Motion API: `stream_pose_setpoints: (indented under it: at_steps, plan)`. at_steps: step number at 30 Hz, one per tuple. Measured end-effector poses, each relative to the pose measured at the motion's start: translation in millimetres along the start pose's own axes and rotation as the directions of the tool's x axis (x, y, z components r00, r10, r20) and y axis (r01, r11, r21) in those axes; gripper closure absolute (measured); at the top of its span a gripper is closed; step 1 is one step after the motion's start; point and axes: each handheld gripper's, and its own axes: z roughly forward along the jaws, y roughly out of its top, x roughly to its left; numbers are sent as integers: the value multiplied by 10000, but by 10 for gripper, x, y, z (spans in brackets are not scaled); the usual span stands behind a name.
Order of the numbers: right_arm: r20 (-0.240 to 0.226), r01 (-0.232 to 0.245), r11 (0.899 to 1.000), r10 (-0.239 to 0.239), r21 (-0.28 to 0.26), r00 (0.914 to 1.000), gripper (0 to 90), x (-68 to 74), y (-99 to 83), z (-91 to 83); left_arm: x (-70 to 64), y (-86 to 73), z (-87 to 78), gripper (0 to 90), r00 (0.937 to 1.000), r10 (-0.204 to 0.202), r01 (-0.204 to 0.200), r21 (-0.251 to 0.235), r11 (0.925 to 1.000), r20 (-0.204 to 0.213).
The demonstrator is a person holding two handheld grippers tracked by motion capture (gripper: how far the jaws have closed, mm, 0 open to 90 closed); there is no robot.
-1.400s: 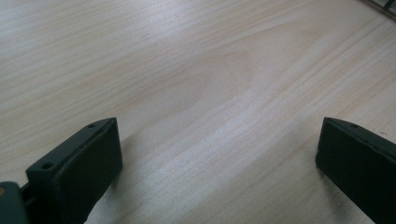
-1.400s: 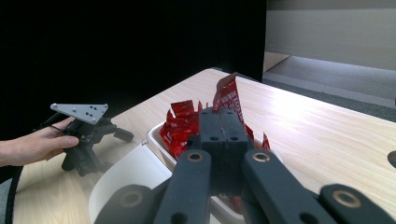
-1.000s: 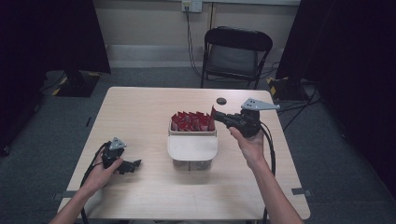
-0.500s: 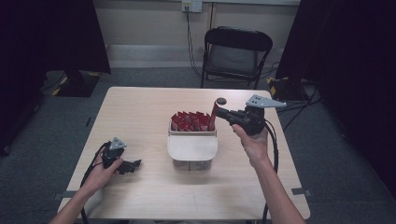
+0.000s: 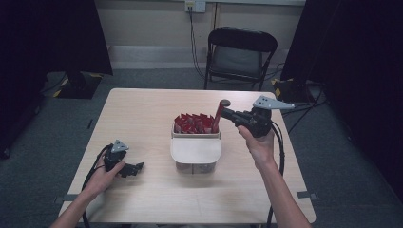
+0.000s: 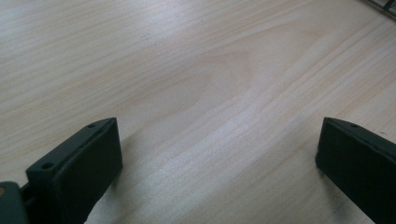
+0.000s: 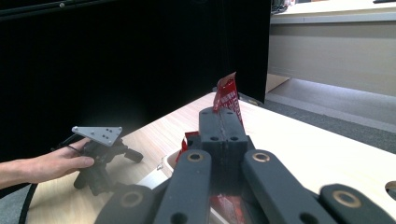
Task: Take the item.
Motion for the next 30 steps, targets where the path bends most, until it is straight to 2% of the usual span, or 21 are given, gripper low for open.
stream_pose_setpoints:
  at_steps: [7, 17, 30]
  plan:
    - [-44, 13, 9998, -14, -189, 10000, 900, -1, 38, -47, 0, 0, 0, 0, 10000, 0, 0, 0, 10000, 3]
    - [147, 86, 9995, -81, -314, 9999, 900, -23, 54, -94, 0, 0, 1, 0, 10000, 1, -1, -2, 10000, 7]
    - [298, -75, 9981, 94, -610, 9995, 900, -98, 77, -196, 0, 0, 0, 0, 10000, 4, -4, -2, 10000, 1]
